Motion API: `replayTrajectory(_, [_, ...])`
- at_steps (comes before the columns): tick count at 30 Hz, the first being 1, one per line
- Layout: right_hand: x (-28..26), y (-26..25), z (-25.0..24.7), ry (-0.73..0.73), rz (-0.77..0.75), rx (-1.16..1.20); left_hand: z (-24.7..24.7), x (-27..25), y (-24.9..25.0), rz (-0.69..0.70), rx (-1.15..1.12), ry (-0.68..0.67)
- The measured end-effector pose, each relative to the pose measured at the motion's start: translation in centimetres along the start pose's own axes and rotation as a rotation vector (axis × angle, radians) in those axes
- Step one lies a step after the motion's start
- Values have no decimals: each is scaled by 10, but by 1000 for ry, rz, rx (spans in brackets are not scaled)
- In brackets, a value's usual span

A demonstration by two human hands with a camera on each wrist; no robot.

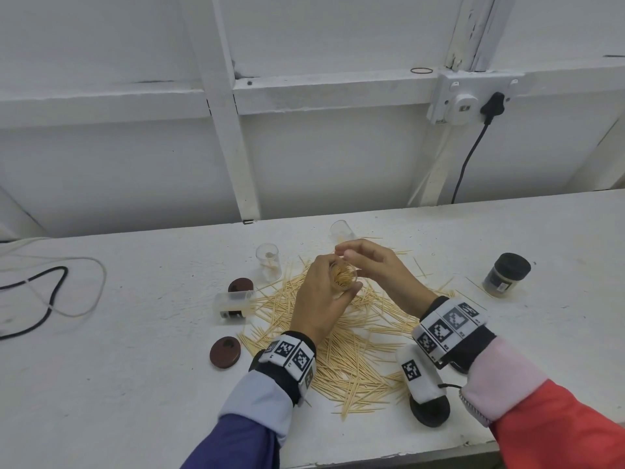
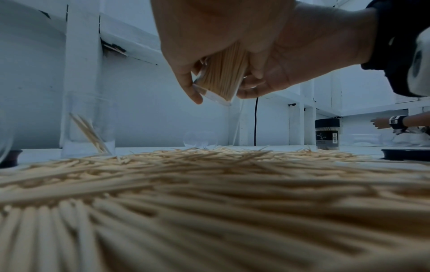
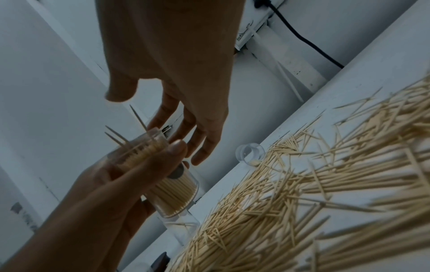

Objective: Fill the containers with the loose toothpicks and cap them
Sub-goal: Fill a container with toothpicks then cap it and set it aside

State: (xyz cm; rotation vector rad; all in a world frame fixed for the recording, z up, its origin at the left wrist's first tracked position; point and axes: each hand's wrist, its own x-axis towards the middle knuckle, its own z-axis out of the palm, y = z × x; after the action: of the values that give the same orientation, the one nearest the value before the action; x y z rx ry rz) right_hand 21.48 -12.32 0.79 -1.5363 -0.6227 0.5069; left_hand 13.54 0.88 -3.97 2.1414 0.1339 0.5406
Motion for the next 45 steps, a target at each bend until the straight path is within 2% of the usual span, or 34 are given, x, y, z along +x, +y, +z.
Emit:
replayTrajectory(4, [1, -2, 1, -26, 33, 64, 0, 0, -1, -1, 13, 7])
replayTrajectory(12, [2, 5, 0, -45, 32, -18, 2, 1, 0, 49, 28, 14])
replayTrajectory(16, [1, -2, -2, -39, 46, 23, 1, -1, 2, 38, 45, 14])
replayTrajectory(20, [-2, -5, -4, -95, 52, 28, 0, -1, 2, 30, 19, 0])
replayTrajectory(25, [1, 5, -3, -23, 63, -22, 2, -1, 2, 58, 42, 4])
replayTrajectory(38, [-2, 3, -11, -29, 75, 110, 1, -1, 2, 60, 65, 28])
replayTrajectory(45, [-2, 10, -2, -36, 46, 26, 1, -1, 3, 63, 47, 6])
